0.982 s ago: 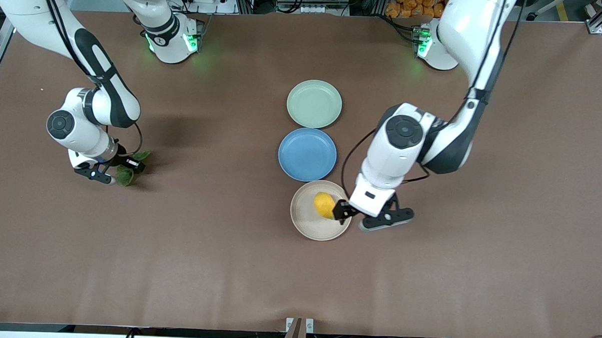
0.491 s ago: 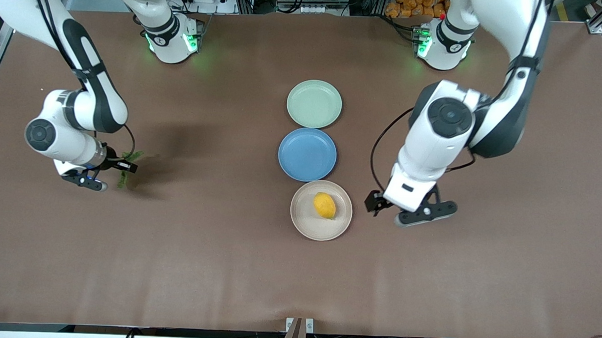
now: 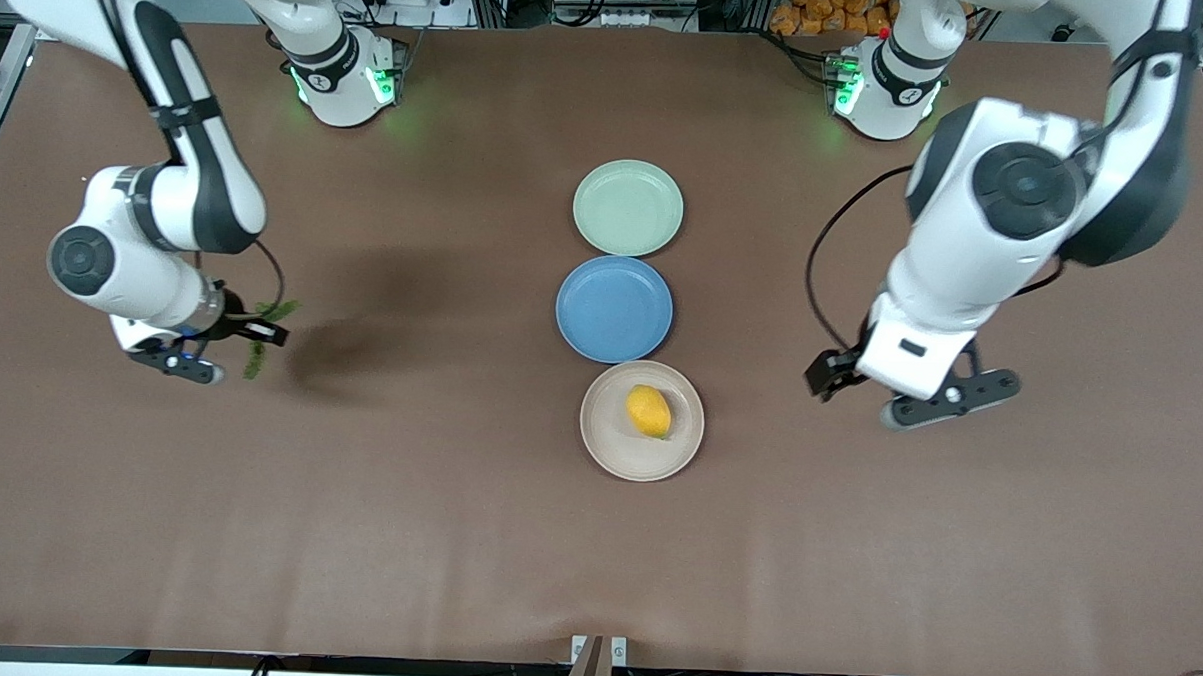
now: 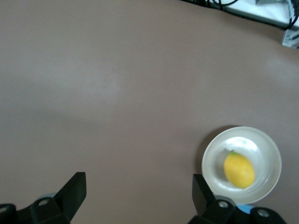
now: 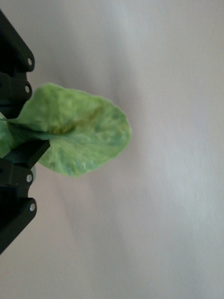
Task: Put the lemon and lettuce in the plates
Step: 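Lift the left gripper away while the right gripper lifts the lettuce, then carry the lettuce with the right gripper over the pale green plate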
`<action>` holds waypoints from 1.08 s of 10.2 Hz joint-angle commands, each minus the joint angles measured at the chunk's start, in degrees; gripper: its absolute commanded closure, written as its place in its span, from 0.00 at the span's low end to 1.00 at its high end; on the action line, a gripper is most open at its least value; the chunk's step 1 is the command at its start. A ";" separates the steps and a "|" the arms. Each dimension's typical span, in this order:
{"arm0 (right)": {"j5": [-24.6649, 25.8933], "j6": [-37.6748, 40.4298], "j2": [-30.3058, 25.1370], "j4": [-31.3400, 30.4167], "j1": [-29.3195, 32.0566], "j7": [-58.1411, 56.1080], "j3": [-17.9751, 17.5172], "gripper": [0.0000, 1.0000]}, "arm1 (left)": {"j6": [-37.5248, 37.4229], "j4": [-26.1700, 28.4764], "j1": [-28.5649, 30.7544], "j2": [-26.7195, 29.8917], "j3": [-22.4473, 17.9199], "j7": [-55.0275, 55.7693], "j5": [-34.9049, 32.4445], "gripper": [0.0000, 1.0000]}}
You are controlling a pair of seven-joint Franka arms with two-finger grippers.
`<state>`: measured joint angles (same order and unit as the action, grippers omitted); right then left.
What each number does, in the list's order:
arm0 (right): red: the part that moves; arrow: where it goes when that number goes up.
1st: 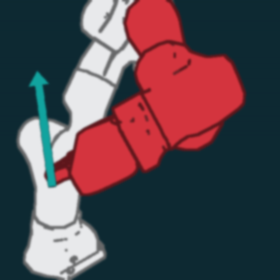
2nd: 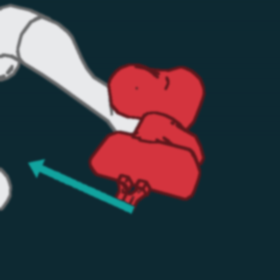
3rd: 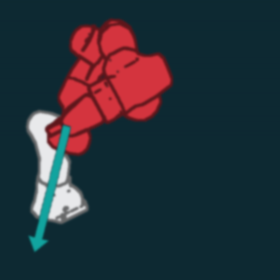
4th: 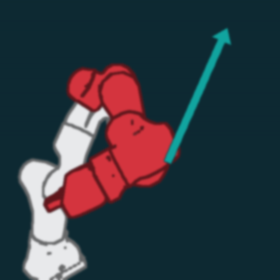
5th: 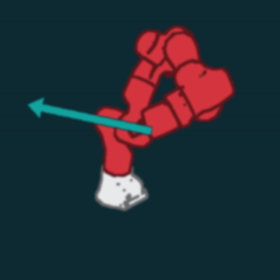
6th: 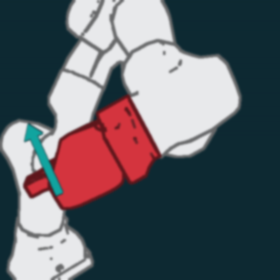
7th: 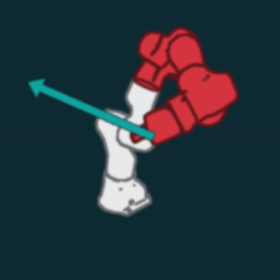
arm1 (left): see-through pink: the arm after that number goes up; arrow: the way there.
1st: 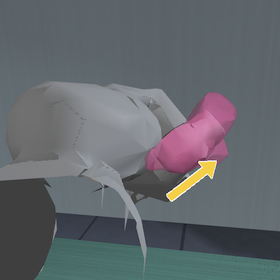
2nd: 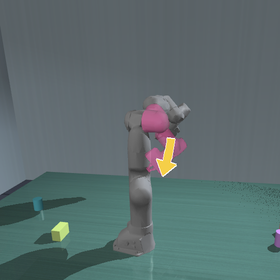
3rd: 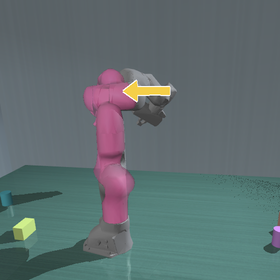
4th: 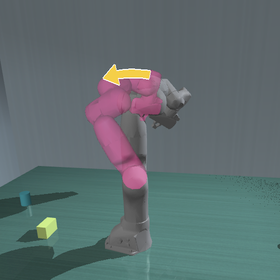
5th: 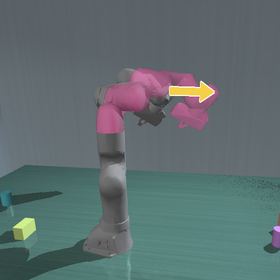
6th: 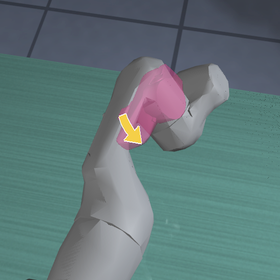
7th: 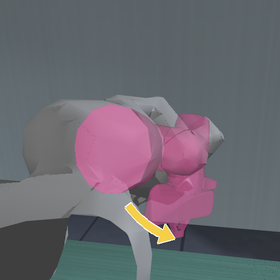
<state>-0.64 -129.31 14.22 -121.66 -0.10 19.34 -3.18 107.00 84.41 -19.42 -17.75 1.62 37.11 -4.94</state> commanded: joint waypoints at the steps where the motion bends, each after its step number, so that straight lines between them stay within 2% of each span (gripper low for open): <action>1: -5.84 0.56 -1.83 0.10 -9.34 4.29 0.11 1.00 | -3.81 1.64 1.66 4.29 0.31 -3.43 -0.51 0.00; 3: -8.84 1.16 -2.53 0.54 -16.64 4.48 0.19 1.00 | -6.18 1.46 3.76 5.87 0.40 -9.04 -0.60 0.00; 7: -18.41 1.08 -2.10 0.72 -31.85 9.83 0.19 1.00 | -11.46 1.46 8.25 10.00 0.31 -18.46 -0.51 0.00; 11: -18.96 0.56 3.08 3.35 -45.57 15.29 -1.30 1.00 | -15.16 1.37 10.98 13.26 0.40 -22.34 -0.43 0.00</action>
<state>-18.30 -128.73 14.61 -120.32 -42.63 33.48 -4.33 92.65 84.56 -8.96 -6.73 1.60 15.90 -4.94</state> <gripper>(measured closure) 0.894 0.000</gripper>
